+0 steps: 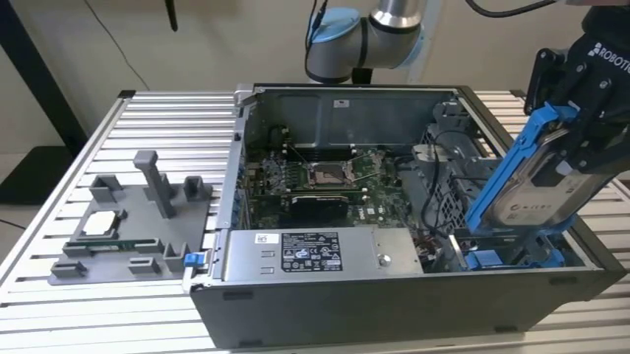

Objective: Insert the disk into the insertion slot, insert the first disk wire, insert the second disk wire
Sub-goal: 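Insert the disk into the insertion slot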

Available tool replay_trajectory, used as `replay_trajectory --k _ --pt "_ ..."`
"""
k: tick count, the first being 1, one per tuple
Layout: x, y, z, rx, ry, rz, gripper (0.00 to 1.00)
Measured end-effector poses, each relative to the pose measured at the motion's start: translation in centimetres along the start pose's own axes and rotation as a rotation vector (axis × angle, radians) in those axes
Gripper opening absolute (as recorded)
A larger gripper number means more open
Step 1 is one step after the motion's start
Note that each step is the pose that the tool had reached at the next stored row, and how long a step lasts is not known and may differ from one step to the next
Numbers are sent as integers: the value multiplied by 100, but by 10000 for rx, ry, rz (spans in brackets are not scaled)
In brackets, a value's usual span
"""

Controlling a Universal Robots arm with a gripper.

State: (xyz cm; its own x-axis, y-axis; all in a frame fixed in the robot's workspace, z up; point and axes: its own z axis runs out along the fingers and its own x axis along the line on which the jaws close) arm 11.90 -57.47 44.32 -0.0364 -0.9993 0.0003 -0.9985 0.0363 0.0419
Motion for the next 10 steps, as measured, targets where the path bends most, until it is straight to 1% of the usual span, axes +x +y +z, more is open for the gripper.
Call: replay_trajectory --k 3,10 --pt "0 -2 27 0 1 2 0" --pt "0 -4 48 0 -1 0 0"
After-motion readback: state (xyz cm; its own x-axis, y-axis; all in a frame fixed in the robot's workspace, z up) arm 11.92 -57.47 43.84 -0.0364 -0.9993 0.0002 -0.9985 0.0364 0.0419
